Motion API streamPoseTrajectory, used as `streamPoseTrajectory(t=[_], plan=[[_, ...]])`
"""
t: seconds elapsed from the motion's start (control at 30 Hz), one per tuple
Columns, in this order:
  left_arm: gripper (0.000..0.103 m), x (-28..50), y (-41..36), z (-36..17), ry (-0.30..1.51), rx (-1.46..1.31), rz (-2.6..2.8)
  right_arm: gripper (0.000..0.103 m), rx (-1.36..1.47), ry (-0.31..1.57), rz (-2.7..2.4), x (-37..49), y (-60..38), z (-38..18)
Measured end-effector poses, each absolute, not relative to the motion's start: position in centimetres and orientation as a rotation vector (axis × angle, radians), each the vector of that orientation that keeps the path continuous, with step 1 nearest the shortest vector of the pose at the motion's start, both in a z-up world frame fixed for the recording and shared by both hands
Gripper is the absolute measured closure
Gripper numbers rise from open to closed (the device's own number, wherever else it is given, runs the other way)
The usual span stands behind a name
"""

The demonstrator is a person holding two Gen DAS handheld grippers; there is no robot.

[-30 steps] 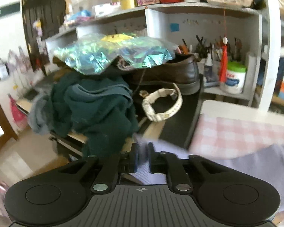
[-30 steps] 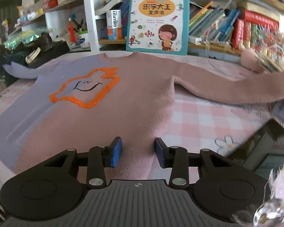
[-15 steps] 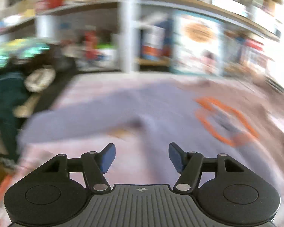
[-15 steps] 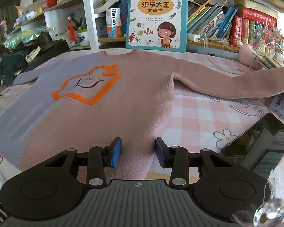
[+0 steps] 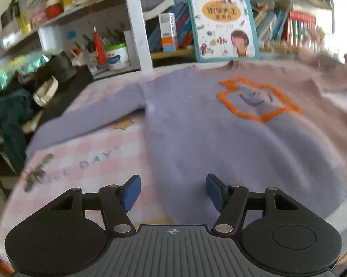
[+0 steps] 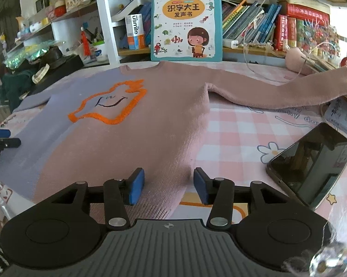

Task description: Fold clothes

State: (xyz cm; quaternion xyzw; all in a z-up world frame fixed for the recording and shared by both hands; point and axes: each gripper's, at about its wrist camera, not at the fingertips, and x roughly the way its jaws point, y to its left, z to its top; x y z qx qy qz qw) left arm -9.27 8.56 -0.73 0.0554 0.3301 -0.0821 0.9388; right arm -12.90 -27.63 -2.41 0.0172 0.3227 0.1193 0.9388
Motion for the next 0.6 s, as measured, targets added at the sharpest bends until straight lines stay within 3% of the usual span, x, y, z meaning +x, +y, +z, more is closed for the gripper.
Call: streamPoseTrajectory(t=[0.03,0.07,0.1,0.13,0.2,0.6], plan=[[0.066,-9.21,8.88,-0.84,0.675,0.071,-0.19,0.063,0.022,0.659,0.248,-12.94,-27.4,-2.39],[0.084,-9.05,9.18,-0.91,0.67,0.037,-0.207,0.074,0.014,0.66,0.257,-12.96,-27.21,-2.37],[0.089,-8.91,9.22,-1.02,0.667,0.026,-0.212,0.083,0.02,0.66,0.272,-12.94,-27.11,-2.35],[0.092,-8.73,9.34,-1.02,0.666,0.028,-0.215,0.086,0.035,0.661,0.286,-12.86,-27.09,-2.35],[0.093,-8.55,9.37,-1.03,0.667,0.03,-0.206,0.09,0.047,0.653,0.302,-12.8,-26.87,-2.38],[0.09,-8.97,8.99,-0.93,0.666,0.021,-0.196,0.09,-0.01,0.647,0.283,-12.96,-26.54,-2.13]])
